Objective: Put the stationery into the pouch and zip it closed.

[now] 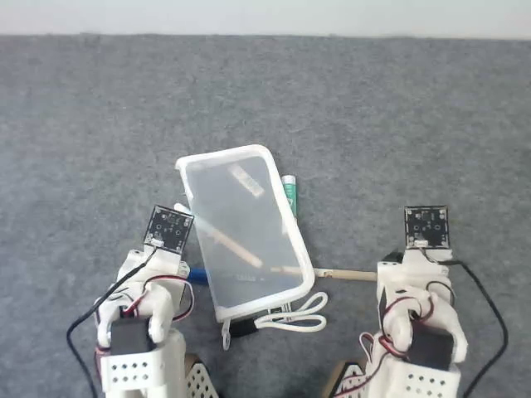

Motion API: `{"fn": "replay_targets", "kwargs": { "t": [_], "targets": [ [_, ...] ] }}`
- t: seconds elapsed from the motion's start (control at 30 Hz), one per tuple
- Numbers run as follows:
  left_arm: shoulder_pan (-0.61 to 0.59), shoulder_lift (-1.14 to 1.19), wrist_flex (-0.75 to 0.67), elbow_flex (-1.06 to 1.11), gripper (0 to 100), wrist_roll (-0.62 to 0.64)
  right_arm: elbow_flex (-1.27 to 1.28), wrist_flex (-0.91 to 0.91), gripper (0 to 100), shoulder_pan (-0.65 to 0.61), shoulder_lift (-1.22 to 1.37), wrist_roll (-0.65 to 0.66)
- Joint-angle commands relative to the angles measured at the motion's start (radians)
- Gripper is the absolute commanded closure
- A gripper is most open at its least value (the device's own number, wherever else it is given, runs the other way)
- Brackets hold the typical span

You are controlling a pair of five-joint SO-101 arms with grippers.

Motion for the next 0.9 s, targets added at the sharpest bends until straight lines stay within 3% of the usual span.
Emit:
{"fn": "replay_targets", "kwargs": {
  "t": [0.0,0.13,0.37,0.73,0.87],
  "targets": [
    [-0.009,-0.020,0.002,-0.051,99,-0.017,-0.101,-0.004,99.1,0.008,-0.016,0.035],
    [-0.038,-0.020,0.002,-0.051,99,-0.018,-0.130,-0.013,99.1,0.008,-0.016,0.035],
    [-0.262,-0.021,-0.132,-0.038,99,-0.012,-0.216,-0.038,99.0,-0.105,-0.013,0.043],
    [-0.269,-0.021,-0.133,-0.028,99,-0.012,-0.333,0.008,99.0,-0.447,0.002,0.048],
    [-0.269,-0.021,-0.135,-0.028,99,-0.012,-0.379,0.008,98.9,-0.556,0.114,0.126]
  ]
}}
